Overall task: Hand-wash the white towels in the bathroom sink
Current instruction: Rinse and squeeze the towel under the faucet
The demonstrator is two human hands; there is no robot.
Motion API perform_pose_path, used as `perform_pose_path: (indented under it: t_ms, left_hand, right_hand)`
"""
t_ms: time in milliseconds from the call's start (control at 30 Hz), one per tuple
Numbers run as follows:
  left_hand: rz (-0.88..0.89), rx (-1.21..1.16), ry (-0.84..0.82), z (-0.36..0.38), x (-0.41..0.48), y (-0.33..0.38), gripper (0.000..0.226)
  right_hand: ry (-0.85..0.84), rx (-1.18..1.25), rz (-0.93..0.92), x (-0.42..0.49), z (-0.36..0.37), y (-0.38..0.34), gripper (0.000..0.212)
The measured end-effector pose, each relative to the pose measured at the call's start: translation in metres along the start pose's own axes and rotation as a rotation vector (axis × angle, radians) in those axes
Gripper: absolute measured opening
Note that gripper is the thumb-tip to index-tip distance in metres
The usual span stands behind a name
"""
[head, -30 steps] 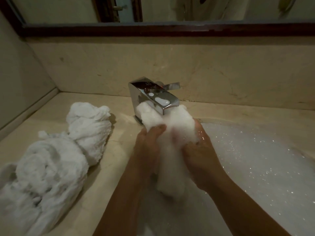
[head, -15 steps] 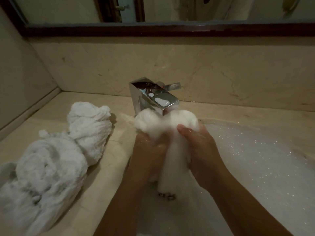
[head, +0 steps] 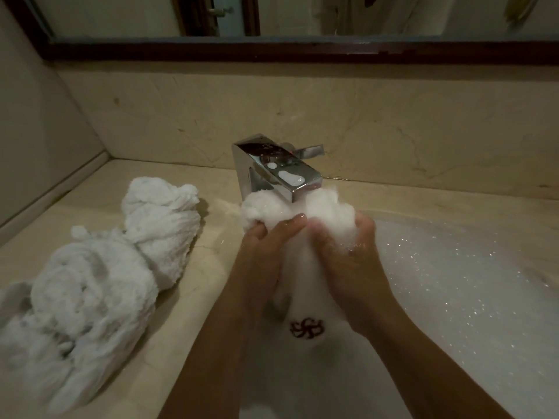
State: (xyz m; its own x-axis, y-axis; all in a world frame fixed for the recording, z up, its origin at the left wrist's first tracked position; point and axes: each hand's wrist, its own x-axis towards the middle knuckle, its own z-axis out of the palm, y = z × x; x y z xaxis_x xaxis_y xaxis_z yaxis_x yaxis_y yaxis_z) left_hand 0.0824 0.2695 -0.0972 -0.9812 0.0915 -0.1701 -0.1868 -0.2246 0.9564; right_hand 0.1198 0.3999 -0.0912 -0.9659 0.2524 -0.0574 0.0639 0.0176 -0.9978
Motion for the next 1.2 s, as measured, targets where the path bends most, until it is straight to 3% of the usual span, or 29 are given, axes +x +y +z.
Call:
perform_pose_path:
  t_ms: [100, 133, 233, 300, 367, 400, 467, 500, 600, 700, 767, 833, 900, 967, 1067, 1133, 1200]
  left_hand:
    - [-0.006, 0.024, -0.074, 0.003, -0.008, -0.005, 0.077]
    - [-0.016, 0.051, -0.088, 0.005, -0.010, -0.006, 0.073]
    - [0.027, 0.242, -0.005, 0.009, -0.010, -0.004, 0.055]
    - [0.116, 0.346, 0.069, 0.010, -0.005, -0.006, 0.031]
    - [0.133, 0.200, 0.169, 0.015, -0.007, -0.002, 0.018]
    - [0.115, 0.113, 0.193, 0.018, -0.009, 0.001, 0.017]
    - [0.098, 0.043, 0.220, 0.020, -0.007, 0.004, 0.018]
    - [0.092, 0.017, 0.216, 0.020, -0.006, 0.005, 0.017]
    - [0.061, 0.039, 0.211, 0.019, -0.009, 0.013, 0.031]
    - [0.068, 0.111, 0.089, 0.011, -0.014, 0.008, 0.021]
    - [0.059, 0.150, 0.021, 0.012, -0.017, 0.006, 0.028]
    - [0.023, 0.198, -0.032, 0.013, -0.017, 0.004, 0.054]
    - [-0.003, 0.304, -0.067, 0.015, -0.019, 0.007, 0.042]
    - [-0.077, 0.358, -0.012, 0.008, -0.016, 0.000, 0.009]
    - [-0.079, 0.394, 0.064, 0.005, -0.014, -0.007, 0.021]
    - [-0.006, 0.311, 0.159, 0.016, -0.009, -0.006, 0.029]
    - [0.058, 0.168, 0.282, 0.028, -0.009, 0.000, 0.053]
  right_hand:
    - [0.110, 0.119, 0.065, -0.001, 0.003, -0.001, 0.086]
    - [0.129, 0.146, 0.064, -0.001, 0.003, 0.000, 0.082]
    - [0.064, 0.206, 0.028, -0.002, -0.002, -0.007, 0.032]
    - [0.004, 0.099, 0.017, -0.001, -0.007, -0.006, 0.019]
    - [-0.068, -0.048, -0.001, 0.000, -0.007, -0.005, 0.028]
    - [-0.133, -0.072, 0.030, -0.002, -0.006, -0.006, 0.047]
    - [-0.225, -0.030, 0.119, -0.003, -0.004, -0.004, 0.082]
    - [-0.234, -0.026, 0.136, -0.004, -0.003, -0.004, 0.086]
    - [-0.136, -0.054, 0.108, -0.006, 0.000, -0.004, 0.067]
    - [0.040, -0.035, -0.023, -0.007, 0.007, 0.000, 0.048]
    - [0.123, -0.006, -0.080, -0.007, 0.009, 0.000, 0.041]
    - [0.141, 0.063, -0.095, -0.007, 0.009, -0.003, 0.035]
    - [0.077, 0.134, -0.060, -0.008, 0.006, -0.005, 0.028]
    - [-0.014, 0.157, -0.025, -0.009, 0.003, -0.006, 0.021]
    - [-0.098, 0.026, -0.041, -0.008, 0.001, -0.004, 0.023]
    - [-0.110, 0.036, 0.023, -0.008, 0.005, 0.000, 0.037]
    - [-0.066, 0.107, 0.142, -0.009, 0.008, 0.004, 0.053]
